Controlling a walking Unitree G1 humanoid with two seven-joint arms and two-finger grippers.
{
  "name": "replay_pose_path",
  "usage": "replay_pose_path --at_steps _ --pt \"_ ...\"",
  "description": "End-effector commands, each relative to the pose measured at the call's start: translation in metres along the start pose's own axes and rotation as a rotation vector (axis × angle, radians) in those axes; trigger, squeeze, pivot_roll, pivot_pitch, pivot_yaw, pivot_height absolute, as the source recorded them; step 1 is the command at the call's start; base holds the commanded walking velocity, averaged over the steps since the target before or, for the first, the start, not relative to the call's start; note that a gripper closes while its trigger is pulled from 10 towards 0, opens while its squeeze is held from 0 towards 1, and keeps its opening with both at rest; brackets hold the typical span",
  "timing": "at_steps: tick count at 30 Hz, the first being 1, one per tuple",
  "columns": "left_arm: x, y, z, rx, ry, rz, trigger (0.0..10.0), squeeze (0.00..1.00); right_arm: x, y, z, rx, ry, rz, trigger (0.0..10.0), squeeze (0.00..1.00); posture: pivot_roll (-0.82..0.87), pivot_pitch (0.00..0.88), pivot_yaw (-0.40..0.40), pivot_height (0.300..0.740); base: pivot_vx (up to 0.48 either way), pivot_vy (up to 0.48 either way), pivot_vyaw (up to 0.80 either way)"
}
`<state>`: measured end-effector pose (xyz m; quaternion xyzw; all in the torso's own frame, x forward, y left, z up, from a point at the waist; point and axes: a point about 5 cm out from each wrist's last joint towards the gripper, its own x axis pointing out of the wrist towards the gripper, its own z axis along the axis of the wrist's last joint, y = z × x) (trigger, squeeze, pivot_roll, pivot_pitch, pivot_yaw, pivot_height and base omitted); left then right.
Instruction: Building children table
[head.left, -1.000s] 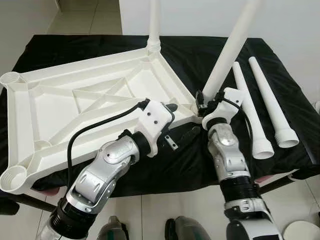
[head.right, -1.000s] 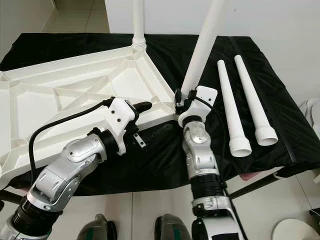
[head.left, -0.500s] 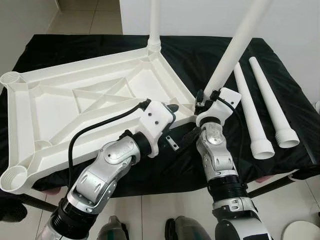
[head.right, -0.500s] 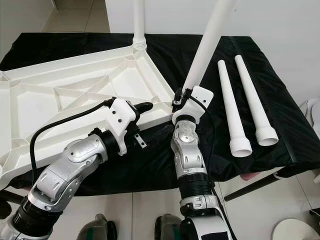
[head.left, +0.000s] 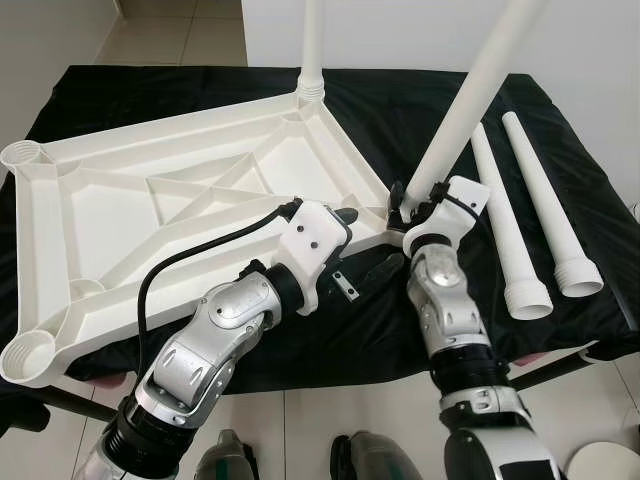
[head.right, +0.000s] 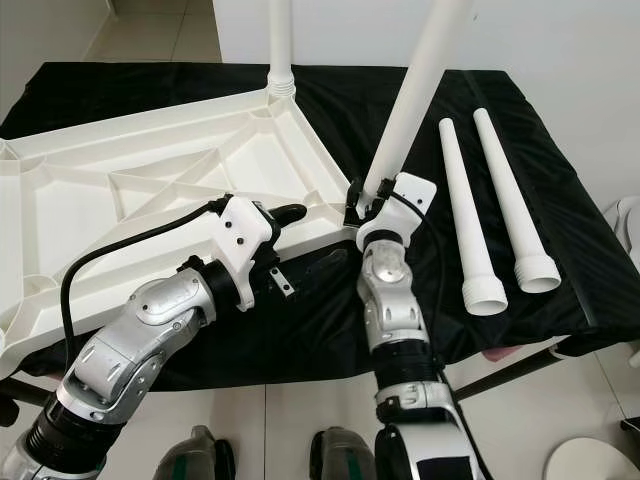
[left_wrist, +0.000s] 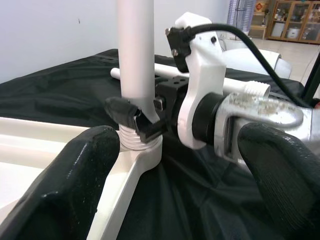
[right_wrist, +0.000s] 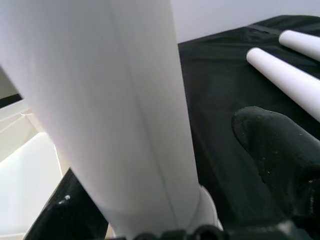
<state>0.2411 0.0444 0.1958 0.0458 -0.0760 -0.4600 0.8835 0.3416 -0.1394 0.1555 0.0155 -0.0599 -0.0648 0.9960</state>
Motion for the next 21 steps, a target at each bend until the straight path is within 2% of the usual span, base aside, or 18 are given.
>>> replay_pose_path --at_steps 1,3,6,10,11,13,16,21 --pt "0.001 -0.002 0.0 -0.001 0.004 -0.039 10.0 0.0 0.001 -0.001 -0.002 0.009 0.008 0.006 10.0 0.0 -0.09 0.045 -0.03 0.74 0.0 0.0 0.0" --pt "0.001 -0.002 0.0 0.0 0.004 -0.039 10.0 0.0 0.001 -0.002 -0.002 0.008 0.007 0.01 10.0 0.0 -0.09 0.045 -0.03 0.74 0.0 0.0 0.0" --pt "0.001 -0.002 0.001 -0.002 0.001 -0.037 10.0 0.0 0.007 -0.006 0.0 0.015 0.006 0.159 10.0 0.0 -0.09 0.046 -0.027 0.74 0.0 0.0 0.0" --pt "0.001 -0.002 0.001 -0.002 0.0 -0.037 10.0 0.0 0.008 -0.007 0.001 0.017 0.007 0.186 10.0 0.0 -0.09 0.046 -0.027 0.74 0.0 0.0 0.0" --pt "0.002 -0.002 0.001 -0.001 -0.001 -0.037 10.0 0.0 0.013 -0.017 0.001 -0.016 0.022 0.3 10.0 0.0 -0.09 0.048 -0.025 0.74 0.0 0.0 0.0" --pt "0.002 -0.002 0.001 -0.001 -0.001 -0.037 10.0 0.0 0.013 -0.017 0.001 -0.016 0.022 0.3 10.0 0.0 -0.09 0.048 -0.025 0.74 0.0 0.0 0.0" --pt "0.002 -0.002 0.002 -0.001 -0.004 -0.036 10.0 0.0 0.017 -0.03 0.002 -0.054 0.047 0.453 10.0 0.0 -0.09 0.05 -0.025 0.74 0.0 0.0 0.0" --pt "0.002 -0.002 0.002 -0.003 -0.005 -0.035 10.0 0.0 0.017 -0.038 0.002 -0.086 0.053 0.555 10.0 0.0 -0.1 0.05 -0.025 0.74 0.0 0.0 0.0"
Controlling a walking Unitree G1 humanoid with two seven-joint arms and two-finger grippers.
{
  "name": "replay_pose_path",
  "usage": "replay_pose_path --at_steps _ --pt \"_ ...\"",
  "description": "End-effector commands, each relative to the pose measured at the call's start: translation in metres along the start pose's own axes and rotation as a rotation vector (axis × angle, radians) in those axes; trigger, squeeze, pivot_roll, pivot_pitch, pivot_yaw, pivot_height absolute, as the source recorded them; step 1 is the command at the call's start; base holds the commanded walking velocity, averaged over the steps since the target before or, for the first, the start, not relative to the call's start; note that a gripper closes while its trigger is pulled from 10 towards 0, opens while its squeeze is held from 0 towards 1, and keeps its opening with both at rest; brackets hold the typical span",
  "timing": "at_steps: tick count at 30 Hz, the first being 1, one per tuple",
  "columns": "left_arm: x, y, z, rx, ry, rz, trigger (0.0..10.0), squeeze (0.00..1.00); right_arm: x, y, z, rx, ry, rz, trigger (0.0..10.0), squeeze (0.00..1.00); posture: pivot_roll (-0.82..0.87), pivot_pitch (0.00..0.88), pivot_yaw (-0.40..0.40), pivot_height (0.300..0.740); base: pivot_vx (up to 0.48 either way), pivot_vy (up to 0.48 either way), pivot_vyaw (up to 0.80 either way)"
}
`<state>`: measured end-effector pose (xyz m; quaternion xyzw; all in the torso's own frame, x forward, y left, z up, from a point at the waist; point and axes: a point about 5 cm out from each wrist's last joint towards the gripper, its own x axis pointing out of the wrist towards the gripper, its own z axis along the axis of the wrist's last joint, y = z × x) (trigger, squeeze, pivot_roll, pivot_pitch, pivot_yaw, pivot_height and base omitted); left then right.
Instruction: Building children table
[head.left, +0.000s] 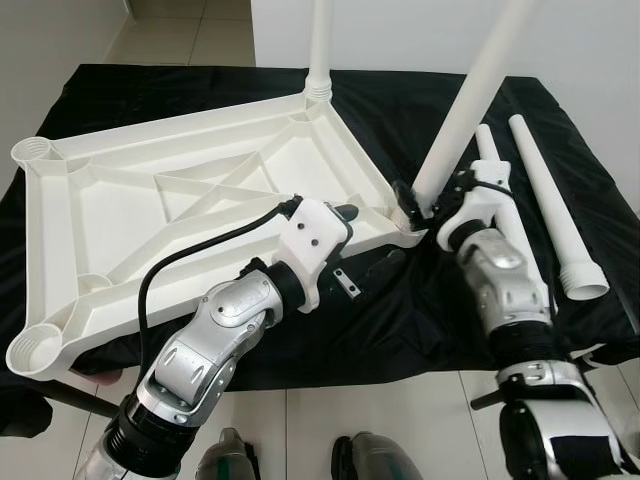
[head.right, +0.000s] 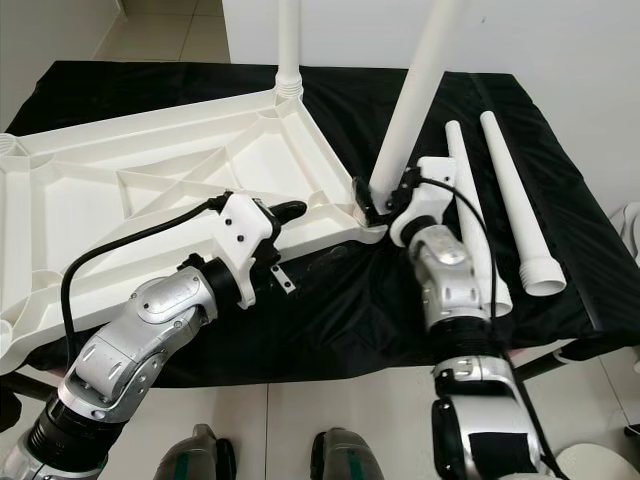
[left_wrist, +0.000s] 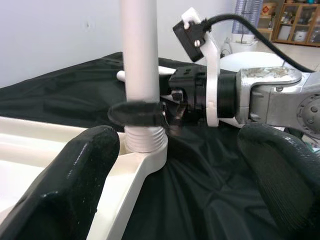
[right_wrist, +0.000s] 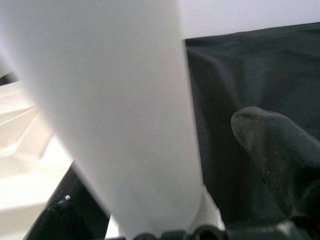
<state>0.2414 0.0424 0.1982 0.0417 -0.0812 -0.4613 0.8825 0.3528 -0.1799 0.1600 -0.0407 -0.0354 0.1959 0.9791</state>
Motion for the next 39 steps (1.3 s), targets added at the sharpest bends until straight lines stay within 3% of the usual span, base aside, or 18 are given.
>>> replay_pose_path --at_steps 1,3,9,18,19,20,22,23,39 --pt "0.0 -0.002 0.0 -0.001 0.008 -0.033 10.0 0.0 0.0 0.0 -0.002 -0.001 0.004 0.025 10.0 0.0 -0.1 0.05 -0.025 0.74 0.0 0.0 0.0" --pt "0.001 -0.002 0.0 -0.003 0.005 -0.033 10.0 0.0 -0.004 -0.01 -0.004 -0.033 0.033 0.11 10.0 0.0 -0.1 0.051 -0.024 0.74 0.0 0.0 0.0" --pt "0.001 -0.003 0.0 -0.008 0.003 -0.032 10.0 0.0 -0.01 -0.02 -0.005 -0.062 0.062 0.238 10.0 0.0 -0.1 0.054 -0.018 0.74 0.0 0.0 0.0" --pt "0.001 -0.004 0.0 -0.014 0.004 -0.036 10.0 0.0 -0.007 -0.025 0.0 -0.094 0.049 0.269 10.0 0.0 -0.1 0.054 -0.016 0.74 0.0 0.0 0.0" --pt "0.001 -0.004 0.0 -0.014 0.004 -0.037 10.0 0.0 -0.006 -0.025 0.0 -0.092 0.045 0.272 8.5 0.0 -0.1 0.053 -0.016 0.74 0.0 0.0 0.0" --pt "0.002 -0.004 0.001 -0.015 0.004 -0.038 10.0 0.0 -0.003 -0.026 0.002 -0.104 0.039 0.276 4.3 0.0 -0.1 0.051 -0.015 0.74 0.0 0.0 0.0" --pt "0.002 -0.004 0.001 -0.015 0.004 -0.038 10.0 0.0 -0.003 -0.026 0.002 -0.104 0.039 0.276 4.3 0.0 -0.1 0.051 -0.015 0.74 0.0 0.0 0.0" --pt "0.001 -0.004 0.001 -0.017 0.004 -0.039 10.0 0.0 -0.002 -0.025 0.001 -0.104 0.041 0.282 0.0 0.0 -0.09 0.05 -0.015 0.74 0.0 0.0 0.0" --pt "0.001 -0.006 0.0 -0.026 0.015 -0.05 10.0 0.0 -0.006 -0.018 -0.018 -0.023 0.07 0.297 0.0 0.0 -0.09 0.038 -0.02 0.74 0.0 0.0 0.0"
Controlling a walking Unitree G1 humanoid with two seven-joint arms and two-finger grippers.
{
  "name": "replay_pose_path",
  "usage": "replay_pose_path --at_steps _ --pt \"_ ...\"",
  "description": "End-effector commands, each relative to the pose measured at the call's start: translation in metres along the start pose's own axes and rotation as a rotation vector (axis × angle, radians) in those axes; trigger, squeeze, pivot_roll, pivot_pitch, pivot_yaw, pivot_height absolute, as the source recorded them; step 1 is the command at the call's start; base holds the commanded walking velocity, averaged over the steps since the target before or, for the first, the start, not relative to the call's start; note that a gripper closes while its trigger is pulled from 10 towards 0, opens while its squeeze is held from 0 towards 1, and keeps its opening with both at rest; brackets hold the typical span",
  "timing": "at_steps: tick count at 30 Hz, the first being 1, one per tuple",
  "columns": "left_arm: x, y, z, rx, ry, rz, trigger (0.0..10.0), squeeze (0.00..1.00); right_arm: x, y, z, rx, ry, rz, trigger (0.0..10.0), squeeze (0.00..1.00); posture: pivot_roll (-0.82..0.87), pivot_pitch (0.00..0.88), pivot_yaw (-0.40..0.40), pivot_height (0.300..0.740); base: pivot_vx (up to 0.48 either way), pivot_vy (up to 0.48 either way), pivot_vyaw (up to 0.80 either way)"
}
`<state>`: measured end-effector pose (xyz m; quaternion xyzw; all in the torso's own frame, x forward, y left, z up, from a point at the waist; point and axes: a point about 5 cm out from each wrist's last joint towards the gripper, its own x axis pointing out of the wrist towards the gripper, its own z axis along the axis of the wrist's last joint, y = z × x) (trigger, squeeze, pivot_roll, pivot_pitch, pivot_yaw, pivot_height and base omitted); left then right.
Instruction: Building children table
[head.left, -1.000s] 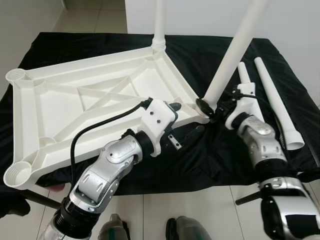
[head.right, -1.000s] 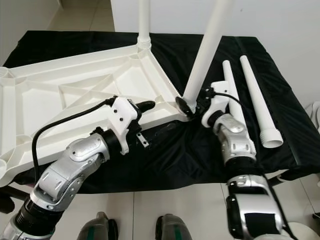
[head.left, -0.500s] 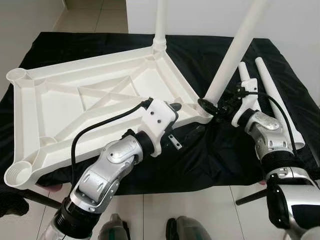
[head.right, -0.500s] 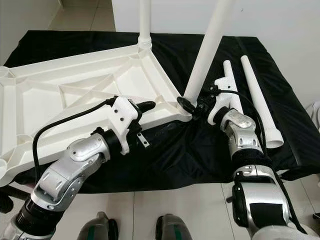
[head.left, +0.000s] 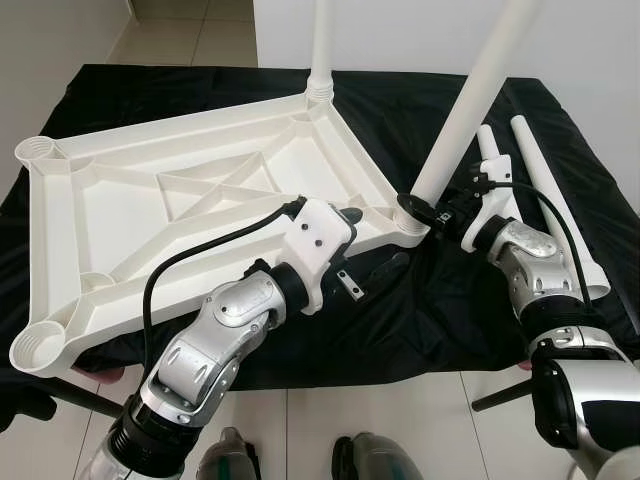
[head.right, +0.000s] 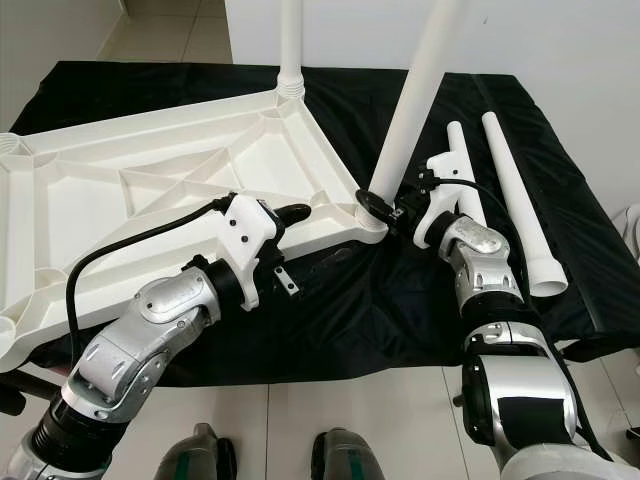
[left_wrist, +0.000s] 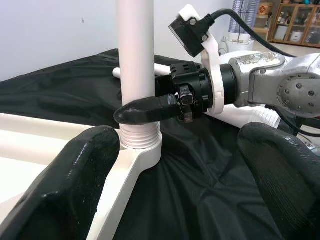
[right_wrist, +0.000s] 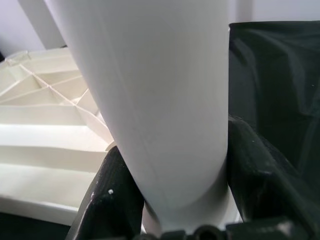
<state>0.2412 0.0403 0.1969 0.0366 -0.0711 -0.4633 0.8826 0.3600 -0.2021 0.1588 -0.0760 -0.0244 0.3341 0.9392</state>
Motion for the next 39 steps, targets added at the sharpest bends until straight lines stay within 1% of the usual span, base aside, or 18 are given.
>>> replay_pose_path --at_steps 1,3,4,5,12,14,17,19,20,22,25,26,28,31,34,35,38,39 --pt "0.0 -0.005 0.001 -0.008 0.002 -0.047 10.0 0.0 -0.001 0.007 -0.015 0.056 0.033 -0.013 0.0 0.0 -0.09 0.037 -0.019 0.74 0.0 0.0 0.0" --pt "0.0 -0.005 0.001 -0.008 0.002 -0.047 10.0 0.0 -0.001 0.007 -0.015 0.056 0.033 -0.013 0.0 0.0 -0.09 0.037 -0.019 0.74 0.0 0.0 0.0" --pt "0.0 -0.005 0.001 -0.009 0.002 -0.048 10.0 0.0 -0.001 0.008 -0.015 0.062 0.024 -0.031 0.0 0.0 -0.09 0.037 -0.02 0.74 0.0 0.0 0.0" --pt "0.0 -0.005 0.001 -0.012 0.002 -0.049 10.0 0.0 -0.001 0.01 -0.016 0.089 0.004 -0.075 0.0 0.0 -0.09 0.035 -0.022 0.74 0.0 0.0 0.0" --pt "-0.001 -0.006 0.0 -0.014 0.002 -0.052 10.0 0.0 0.0 0.014 -0.019 0.101 -0.009 -0.158 0.0 0.0 -0.1 0.03 -0.021 0.74 0.0 0.0 0.0" --pt "-0.001 -0.006 0.0 -0.016 0.003 -0.054 10.0 0.0 0.002 0.018 -0.021 0.112 -0.011 -0.207 0.0 0.0 -0.1 0.031 -0.021 0.74 0.0 0.0 0.0" --pt "-0.001 -0.007 0.0 -0.017 0.003 -0.055 10.0 0.0 0.003 0.021 -0.022 0.115 -0.012 -0.232 0.0 0.0 -0.1 0.031 -0.02 0.74 0.0 0.0 0.0" --pt "-0.001 -0.007 0.0 -0.017 0.004 -0.056 10.0 0.0 0.008 0.027 -0.021 0.124 -0.01 -0.288 0.0 0.0 -0.1 0.032 -0.02 0.74 0.0 0.0 0.0" --pt "-0.001 -0.007 0.0 -0.017 0.005 -0.056 10.0 0.0 0.013 0.034 -0.02 0.148 -0.007 -0.329 0.0 0.0 -0.1 0.032 -0.02 0.74 0.0 0.0 0.0" --pt "-0.001 -0.007 0.0 -0.018 0.004 -0.056 10.0 0.0 0.014 0.035 -0.02 0.154 -0.007 -0.337 0.0 0.0 -0.1 0.032 -0.02 0.74 0.0 0.0 0.0" --pt "-0.001 -0.007 0.001 -0.019 0.004 -0.056 10.0 0.0 0.023 0.045 -0.02 0.186 0.007 -0.39 0.0 0.0 -0.1 0.035 -0.021 0.74 0.0 0.0 0.0" --pt "-0.001 -0.007 0.001 -0.019 0.004 -0.056 10.0 0.0 0.023 0.045 -0.02 0.186 0.007 -0.39 0.0 0.0 -0.1 0.035 -0.021 0.74 0.0 0.0 0.0" --pt "-0.001 -0.007 0.001 -0.018 0.004 -0.055 10.0 0.0 0.029 0.05 -0.019 0.207 0.015 -0.437 0.0 0.0 -0.09 0.035 -0.021 0.74 0.0 0.0 0.0" --pt "-0.001 -0.007 0.001 -0.016 0.004 -0.054 10.0 0.0 0.031 0.053 -0.018 0.217 0.015 -0.468 0.0 0.0 -0.09 0.037 -0.023 0.74 0.0 0.0 0.0" --pt "-0.002 -0.007 0.001 -0.018 0.006 -0.05 10.0 0.0 0.042 0.067 -0.012 0.23 0.011 -0.591 0.0 0.0 -0.09 0.042 -0.025 0.74 0.0 0.0 0.0" --pt "-0.002 -0.007 0.001 -0.018 0.006 -0.05 10.0 0.0 0.042 0.067 -0.012 0.23 0.011 -0.591 0.0 0.0 -0.09 0.042 -0.025 0.74 0.0 0.0 0.0" --pt "-0.002 -0.006 0.0 -0.019 0.007 -0.047 10.0 0.0 0.046 0.074 -0.01 0.258 0.014 -0.682 0.0 0.0 -0.09 0.045 -0.026 0.74 0.0 0.0 0.0" --pt "-0.002 -0.006 0.0 -0.019 0.007 -0.047 10.0 0.0 0.046 0.074 -0.01 0.258 0.014 -0.682 0.0 0.0 -0.09 0.045 -0.026 0.74 0.0 0.0 0.0"
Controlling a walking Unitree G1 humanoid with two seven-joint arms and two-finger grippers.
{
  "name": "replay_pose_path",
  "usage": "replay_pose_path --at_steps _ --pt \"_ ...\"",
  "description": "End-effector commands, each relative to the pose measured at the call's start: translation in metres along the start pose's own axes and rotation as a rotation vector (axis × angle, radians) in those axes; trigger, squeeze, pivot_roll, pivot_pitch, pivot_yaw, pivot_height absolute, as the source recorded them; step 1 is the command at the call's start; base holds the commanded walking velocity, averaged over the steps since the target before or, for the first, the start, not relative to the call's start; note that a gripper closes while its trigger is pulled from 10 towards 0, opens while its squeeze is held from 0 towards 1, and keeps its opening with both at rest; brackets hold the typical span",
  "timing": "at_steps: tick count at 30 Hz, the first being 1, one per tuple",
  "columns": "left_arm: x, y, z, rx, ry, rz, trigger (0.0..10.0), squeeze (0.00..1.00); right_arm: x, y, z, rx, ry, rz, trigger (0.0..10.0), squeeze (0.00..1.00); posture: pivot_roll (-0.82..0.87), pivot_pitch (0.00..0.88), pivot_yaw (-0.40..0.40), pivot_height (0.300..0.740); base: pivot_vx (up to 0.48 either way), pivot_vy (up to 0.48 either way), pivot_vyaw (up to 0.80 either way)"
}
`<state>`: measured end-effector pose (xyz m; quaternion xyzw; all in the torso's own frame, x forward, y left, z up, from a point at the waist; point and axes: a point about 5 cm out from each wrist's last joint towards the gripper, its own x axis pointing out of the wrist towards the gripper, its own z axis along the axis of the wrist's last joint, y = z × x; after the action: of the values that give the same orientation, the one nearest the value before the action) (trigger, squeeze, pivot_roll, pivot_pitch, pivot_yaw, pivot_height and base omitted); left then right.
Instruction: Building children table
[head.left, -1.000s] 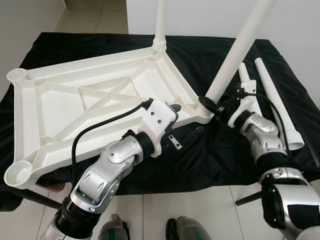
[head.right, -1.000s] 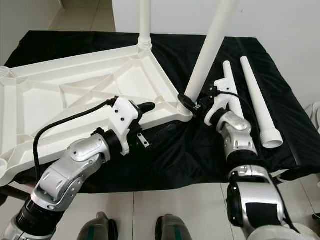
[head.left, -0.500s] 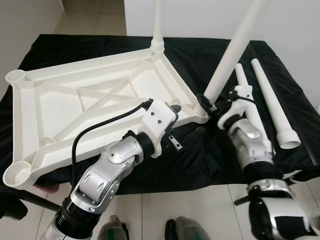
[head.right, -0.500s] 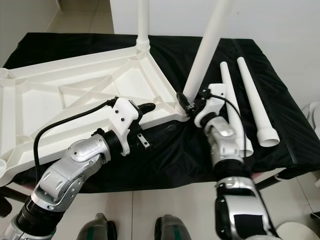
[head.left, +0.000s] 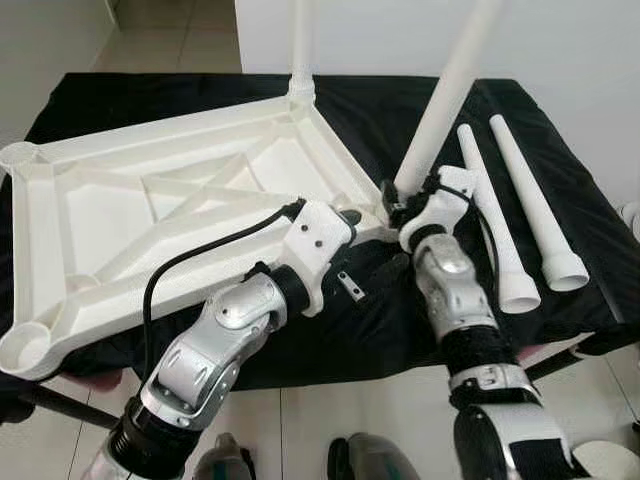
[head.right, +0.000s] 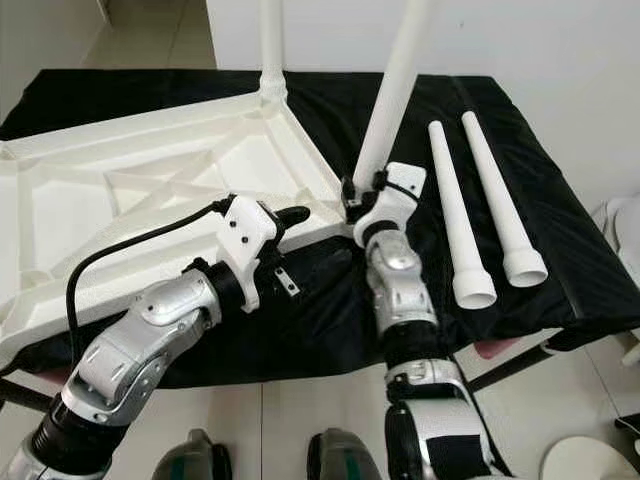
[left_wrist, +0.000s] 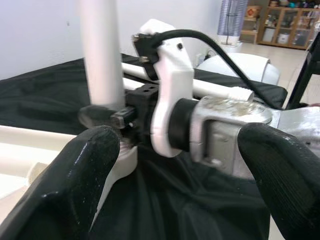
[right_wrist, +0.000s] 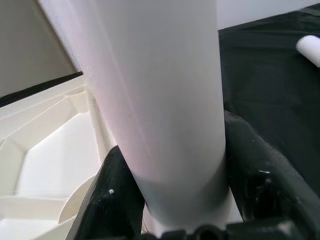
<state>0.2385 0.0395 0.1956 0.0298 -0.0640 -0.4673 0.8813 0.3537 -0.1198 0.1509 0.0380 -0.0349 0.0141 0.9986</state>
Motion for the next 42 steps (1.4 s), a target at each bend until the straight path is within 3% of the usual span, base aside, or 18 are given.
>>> replay_pose_path --at_steps 1,6,12,13,14,15,20,21,22,29,30,33,34,36,40,42 --pt "-0.001 -0.004 0.001 0.0 0.002 -0.038 10.0 0.0 -0.005 0.004 -0.014 0.032 0.068 -0.073 0.0 0.0 -0.08 0.048 -0.027 0.74 0.0 0.0 0.0" --pt "-0.001 -0.002 0.002 0.004 0.003 -0.031 10.0 0.0 -0.006 0.017 -0.009 0.049 0.047 -0.192 0.0 0.0 -0.08 0.051 -0.026 0.74 0.0 0.0 0.0" --pt "-0.001 -0.002 0.002 0.005 0.004 -0.03 10.0 0.0 -0.006 0.014 -0.008 0.046 0.061 -0.213 0.0 0.0 -0.08 0.055 -0.023 0.74 0.0 0.0 0.0" --pt "-0.001 -0.002 0.002 0.006 0.004 -0.03 10.0 0.0 -0.007 0.013 -0.008 0.039 0.061 -0.225 3.7 0.0 -0.08 0.055 -0.023 0.74 0.0 0.0 0.0" --pt "-0.001 -0.002 0.002 0.006 0.004 -0.03 10.0 0.0 -0.007 0.013 -0.008 0.039 0.061 -0.225 3.7 0.0 -0.08 0.055 -0.023 0.74 0.0 0.0 0.0" --pt "-0.001 -0.002 0.002 0.006 0.004 -0.03 10.0 0.0 -0.007 0.012 -0.009 0.036 0.066 -0.224 10.0 0.0 -0.08 0.055 -0.023 0.74 0.0 0.0 0.0" --pt "-0.001 -0.001 0.002 0.007 0.004 -0.031 10.0 0.0 -0.006 0.005 -0.008 0.026 0.055 -0.204 10.0 0.0 -0.08 0.06 -0.022 0.74 0.0 0.0 0.0" --pt "-0.001 -0.001 0.002 0.006 0.004 -0.031 10.0 0.0 -0.006 0.004 -0.007 0.024 0.044 -0.2 10.0 0.07 -0.09 0.06 -0.022 0.74 0.0 0.0 0.0" --pt "-0.001 -0.001 0.002 0.006 0.004 -0.031 10.0 0.0 -0.006 0.003 -0.006 0.034 0.036 -0.185 10.0 1.0 -0.09 0.06 -0.022 0.74 0.0 0.0 0.0" --pt "-0.001 -0.001 0.002 0.005 0.003 -0.029 10.0 0.0 -0.002 -0.007 0.003 0.09 -0.01 -0.124 10.0 1.0 -0.09 0.059 -0.024 0.74 0.0 0.0 0.0" --pt "0.0 -0.001 0.002 0.004 0.003 -0.029 10.0 0.0 -0.001 -0.007 0.004 0.092 -0.011 -0.096 10.0 0.05 -0.09 0.061 -0.025 0.74 0.0 0.0 0.0" --pt "0.0 -0.002 0.002 0.003 0.002 -0.028 10.0 0.0 0.0 -0.008 0.007 0.08 -0.024 -0.074 10.0 0.05 -0.09 0.061 -0.025 0.74 0.0 0.0 0.0" --pt "0.0 -0.002 0.002 0.003 0.002 -0.028 10.0 0.0 0.001 -0.008 0.009 0.08 -0.031 -0.032 10.0 0.0 -0.08 0.06 -0.026 0.74 0.0 0.0 0.0" --pt "0.0 -0.002 0.002 0.004 0.001 -0.026 10.0 0.0 0.005 -0.01 0.011 0.066 -0.033 0.058 10.0 0.0 -0.08 0.059 -0.026 0.74 0.0 0.0 0.0" --pt "0.0 -0.001 0.002 0.004 0.001 -0.026 10.0 0.0 0.007 -0.012 0.013 0.056 -0.029 0.124 10.0 0.0 -0.08 0.058 -0.026 0.74 0.0 0.0 0.0" --pt "0.0 -0.001 0.002 0.003 0.002 -0.027 10.0 0.0 0.009 -0.016 0.013 0.018 -0.014 0.23 10.0 0.0 -0.08 0.056 -0.023 0.74 0.0 0.0 0.0"
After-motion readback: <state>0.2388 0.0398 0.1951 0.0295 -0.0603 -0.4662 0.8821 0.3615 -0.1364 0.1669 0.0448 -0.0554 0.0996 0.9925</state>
